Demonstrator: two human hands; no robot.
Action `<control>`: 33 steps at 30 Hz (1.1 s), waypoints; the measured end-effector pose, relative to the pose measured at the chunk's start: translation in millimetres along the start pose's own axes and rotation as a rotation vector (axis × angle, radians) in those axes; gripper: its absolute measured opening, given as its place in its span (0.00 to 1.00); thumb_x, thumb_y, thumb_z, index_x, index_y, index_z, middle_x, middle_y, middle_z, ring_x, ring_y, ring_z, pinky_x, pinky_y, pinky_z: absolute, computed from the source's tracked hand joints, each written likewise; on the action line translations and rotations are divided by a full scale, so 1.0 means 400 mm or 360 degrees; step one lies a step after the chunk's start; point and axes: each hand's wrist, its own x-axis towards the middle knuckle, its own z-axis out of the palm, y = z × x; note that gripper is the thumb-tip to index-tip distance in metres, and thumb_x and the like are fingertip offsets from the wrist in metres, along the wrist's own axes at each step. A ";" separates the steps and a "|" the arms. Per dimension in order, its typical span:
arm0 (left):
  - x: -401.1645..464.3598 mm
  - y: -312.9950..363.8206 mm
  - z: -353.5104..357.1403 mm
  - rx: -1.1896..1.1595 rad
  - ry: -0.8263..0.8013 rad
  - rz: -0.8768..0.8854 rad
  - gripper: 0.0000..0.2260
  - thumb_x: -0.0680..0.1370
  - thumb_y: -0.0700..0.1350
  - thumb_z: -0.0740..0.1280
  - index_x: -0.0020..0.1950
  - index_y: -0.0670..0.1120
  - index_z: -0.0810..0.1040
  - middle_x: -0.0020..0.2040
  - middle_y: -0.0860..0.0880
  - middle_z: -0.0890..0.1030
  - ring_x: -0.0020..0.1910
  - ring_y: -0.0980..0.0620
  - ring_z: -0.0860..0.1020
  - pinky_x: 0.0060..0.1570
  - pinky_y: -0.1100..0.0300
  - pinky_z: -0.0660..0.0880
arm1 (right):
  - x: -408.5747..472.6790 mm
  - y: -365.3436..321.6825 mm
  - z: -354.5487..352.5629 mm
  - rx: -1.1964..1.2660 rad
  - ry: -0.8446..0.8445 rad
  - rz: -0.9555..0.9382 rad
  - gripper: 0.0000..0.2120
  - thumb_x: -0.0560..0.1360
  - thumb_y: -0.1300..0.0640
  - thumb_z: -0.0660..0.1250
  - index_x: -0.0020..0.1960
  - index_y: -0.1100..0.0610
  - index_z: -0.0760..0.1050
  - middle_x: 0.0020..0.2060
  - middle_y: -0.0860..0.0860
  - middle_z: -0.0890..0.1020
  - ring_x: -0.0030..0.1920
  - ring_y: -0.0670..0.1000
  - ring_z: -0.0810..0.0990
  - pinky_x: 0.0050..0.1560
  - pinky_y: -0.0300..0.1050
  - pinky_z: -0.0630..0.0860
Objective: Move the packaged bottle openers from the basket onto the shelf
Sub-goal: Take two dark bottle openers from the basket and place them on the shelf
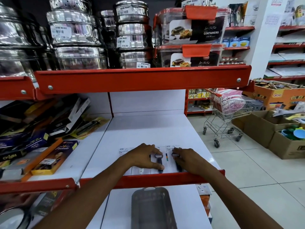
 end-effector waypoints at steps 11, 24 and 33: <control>-0.006 -0.013 -0.002 -0.0036 -0.0012 -0.0033 0.33 0.69 0.68 0.70 0.71 0.59 0.69 0.78 0.49 0.63 0.76 0.46 0.64 0.70 0.48 0.66 | -0.015 -0.018 -0.003 -0.0012 0.0037 0.0030 0.17 0.80 0.53 0.59 0.67 0.55 0.70 0.63 0.54 0.80 0.57 0.54 0.81 0.62 0.46 0.76; -0.160 -0.236 -0.092 0.0027 -0.0004 -0.0232 0.31 0.73 0.59 0.72 0.73 0.52 0.69 0.76 0.51 0.68 0.75 0.50 0.65 0.72 0.58 0.60 | 0.063 -0.234 0.079 -0.0098 -0.0093 -0.0269 0.24 0.79 0.46 0.59 0.74 0.51 0.63 0.74 0.51 0.67 0.73 0.54 0.65 0.74 0.50 0.61; -0.178 -0.262 -0.063 -0.0083 0.0033 -0.0217 0.28 0.74 0.54 0.72 0.72 0.50 0.71 0.76 0.48 0.69 0.73 0.49 0.68 0.72 0.55 0.64 | 0.071 -0.269 0.101 -0.0097 -0.0135 -0.0197 0.22 0.79 0.46 0.59 0.71 0.52 0.68 0.69 0.54 0.75 0.66 0.56 0.75 0.69 0.52 0.70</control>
